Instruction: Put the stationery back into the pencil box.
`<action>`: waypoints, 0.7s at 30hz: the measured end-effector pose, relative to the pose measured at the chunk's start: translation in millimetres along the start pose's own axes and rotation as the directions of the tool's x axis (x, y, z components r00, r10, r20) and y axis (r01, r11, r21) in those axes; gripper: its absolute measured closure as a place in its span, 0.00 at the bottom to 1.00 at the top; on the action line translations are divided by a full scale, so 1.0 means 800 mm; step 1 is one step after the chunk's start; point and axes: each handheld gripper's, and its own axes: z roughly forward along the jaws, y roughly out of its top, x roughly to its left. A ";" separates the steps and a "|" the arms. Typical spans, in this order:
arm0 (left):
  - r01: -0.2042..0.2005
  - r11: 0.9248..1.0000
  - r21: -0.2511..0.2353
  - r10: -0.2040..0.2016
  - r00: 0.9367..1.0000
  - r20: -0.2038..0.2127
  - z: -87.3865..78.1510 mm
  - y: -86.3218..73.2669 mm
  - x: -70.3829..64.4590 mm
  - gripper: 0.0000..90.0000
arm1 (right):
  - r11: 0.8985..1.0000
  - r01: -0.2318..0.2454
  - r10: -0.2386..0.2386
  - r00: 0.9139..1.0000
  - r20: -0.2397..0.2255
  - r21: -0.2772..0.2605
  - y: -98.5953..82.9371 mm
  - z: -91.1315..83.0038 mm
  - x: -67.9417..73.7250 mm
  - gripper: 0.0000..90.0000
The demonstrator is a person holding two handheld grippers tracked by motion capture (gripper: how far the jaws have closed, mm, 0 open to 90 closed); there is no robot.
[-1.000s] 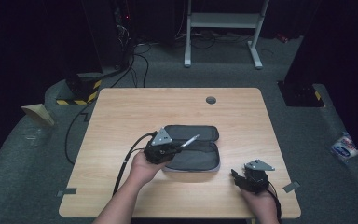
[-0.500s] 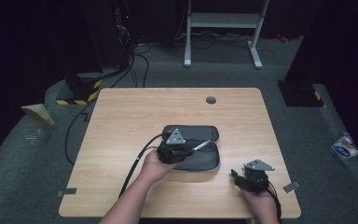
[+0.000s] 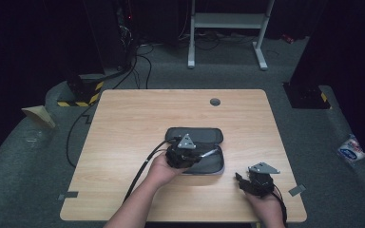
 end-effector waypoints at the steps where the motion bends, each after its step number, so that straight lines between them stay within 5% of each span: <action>1: 0.000 1.000 0.000 0.000 1.000 0.000 0.000 0.000 0.000 0.73 | 1.000 0.000 0.000 1.000 0.000 0.000 0.000 0.000 0.000 0.43; 7: 0.057 0.998 -0.030 -0.058 0.998 -0.036 -0.008 -0.006 0.006 0.67 | 1.000 0.000 0.000 1.000 0.001 0.000 0.000 0.000 0.000 0.43; 21: 0.105 0.989 -0.101 -0.115 0.988 -0.102 -0.036 -0.030 0.007 0.57 | 1.000 0.000 0.000 1.000 0.000 0.000 0.000 0.000 0.000 0.43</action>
